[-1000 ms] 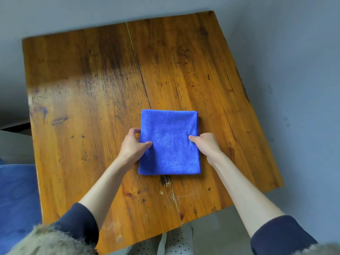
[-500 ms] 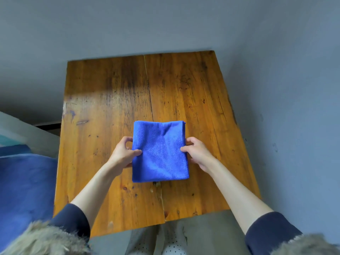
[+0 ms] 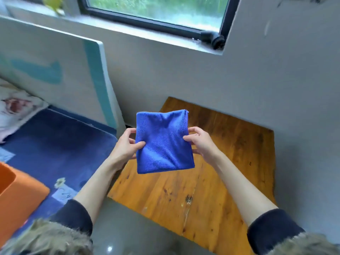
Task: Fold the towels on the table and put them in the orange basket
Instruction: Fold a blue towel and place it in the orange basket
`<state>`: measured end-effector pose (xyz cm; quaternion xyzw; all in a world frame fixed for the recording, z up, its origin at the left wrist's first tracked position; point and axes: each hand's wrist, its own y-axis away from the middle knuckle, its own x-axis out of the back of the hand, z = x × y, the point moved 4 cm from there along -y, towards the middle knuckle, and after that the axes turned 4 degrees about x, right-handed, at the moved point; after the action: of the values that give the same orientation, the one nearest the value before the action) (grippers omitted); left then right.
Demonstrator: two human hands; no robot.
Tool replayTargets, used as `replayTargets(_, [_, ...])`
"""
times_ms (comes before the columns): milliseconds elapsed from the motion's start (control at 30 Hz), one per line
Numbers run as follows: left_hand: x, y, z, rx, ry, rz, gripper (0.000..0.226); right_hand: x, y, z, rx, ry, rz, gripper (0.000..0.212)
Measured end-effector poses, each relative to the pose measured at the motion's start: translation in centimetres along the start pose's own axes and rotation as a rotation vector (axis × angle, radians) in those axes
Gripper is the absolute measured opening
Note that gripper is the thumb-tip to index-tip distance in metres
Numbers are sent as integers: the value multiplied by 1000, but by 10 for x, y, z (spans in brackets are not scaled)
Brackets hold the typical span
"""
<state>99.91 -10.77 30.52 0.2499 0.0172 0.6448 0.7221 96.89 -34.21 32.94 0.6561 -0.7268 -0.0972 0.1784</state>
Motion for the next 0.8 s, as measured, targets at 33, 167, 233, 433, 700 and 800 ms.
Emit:
replayTargets(33, [25, 7, -2, -6, 30, 44, 36, -21, 0, -14, 28, 10, -42, 25])
replayTargets(167, [126, 40, -21, -18, 120, 220, 35, -118, 4, -58, 109, 69, -213, 24])
replayTargets(233, [177, 59, -39, -18, 171, 308, 34, -173, 11, -72, 132, 104, -280, 24])
replayTargets(433, [321, 122, -109, 49, 269, 509, 36, -344, 42, -88, 160, 162, -479, 16])
replayTargets(700, [443, 194, -191, 101, 300, 684, 36, -512, 74, -77, 153, 261, -673, 20])
replayTargets(800, [469, 204, -219, 137, 332, 721, 35, -557, 76, -72, 134, 318, -718, 22])
